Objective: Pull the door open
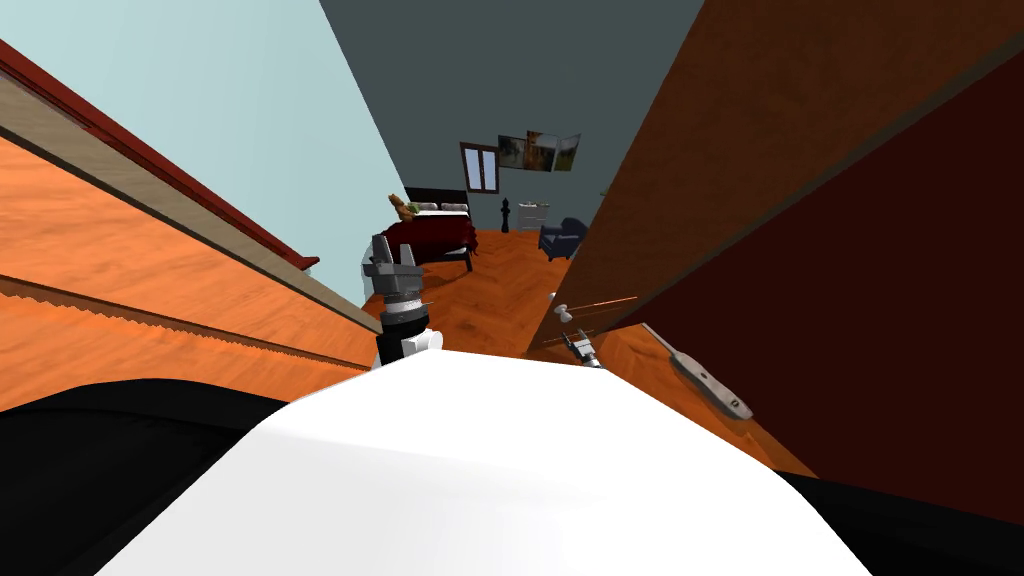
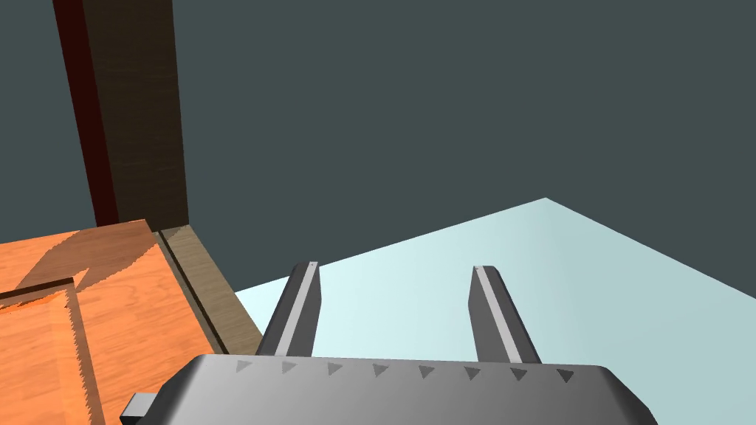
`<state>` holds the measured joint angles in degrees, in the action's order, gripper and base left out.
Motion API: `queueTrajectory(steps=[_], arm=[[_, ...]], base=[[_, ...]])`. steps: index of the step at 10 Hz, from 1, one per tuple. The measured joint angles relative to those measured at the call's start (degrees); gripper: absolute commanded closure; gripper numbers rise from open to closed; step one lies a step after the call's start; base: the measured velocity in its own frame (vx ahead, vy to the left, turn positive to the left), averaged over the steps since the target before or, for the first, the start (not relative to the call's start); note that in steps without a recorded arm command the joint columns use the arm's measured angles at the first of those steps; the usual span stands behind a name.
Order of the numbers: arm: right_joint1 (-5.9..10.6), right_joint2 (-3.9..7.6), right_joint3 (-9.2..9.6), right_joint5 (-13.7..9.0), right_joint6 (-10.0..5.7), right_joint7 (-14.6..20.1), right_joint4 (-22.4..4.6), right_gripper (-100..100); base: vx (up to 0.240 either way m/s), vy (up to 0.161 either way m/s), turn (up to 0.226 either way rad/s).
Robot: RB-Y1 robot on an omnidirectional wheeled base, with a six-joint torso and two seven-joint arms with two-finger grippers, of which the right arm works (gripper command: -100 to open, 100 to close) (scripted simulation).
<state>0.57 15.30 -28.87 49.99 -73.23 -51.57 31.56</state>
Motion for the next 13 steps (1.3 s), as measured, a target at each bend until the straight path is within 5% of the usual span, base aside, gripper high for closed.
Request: queueTrajectory(steps=[8, 12, 13], arm=[[-5.23, -0.42, 9.45, -12.36, 5.94, -2.11, 5.89, -100], [-6.05, -0.59, 11.11, -14.25, 6.57, -2.84, 6.25, -100], [-6.23, -0.64, 11.17, -14.24, 6.53, -2.79, 6.33, 100]], base=[[0.075, -0.008, 0.064], [0.011, -0.013, -0.002], [-0.01, -0.009, -0.034]])
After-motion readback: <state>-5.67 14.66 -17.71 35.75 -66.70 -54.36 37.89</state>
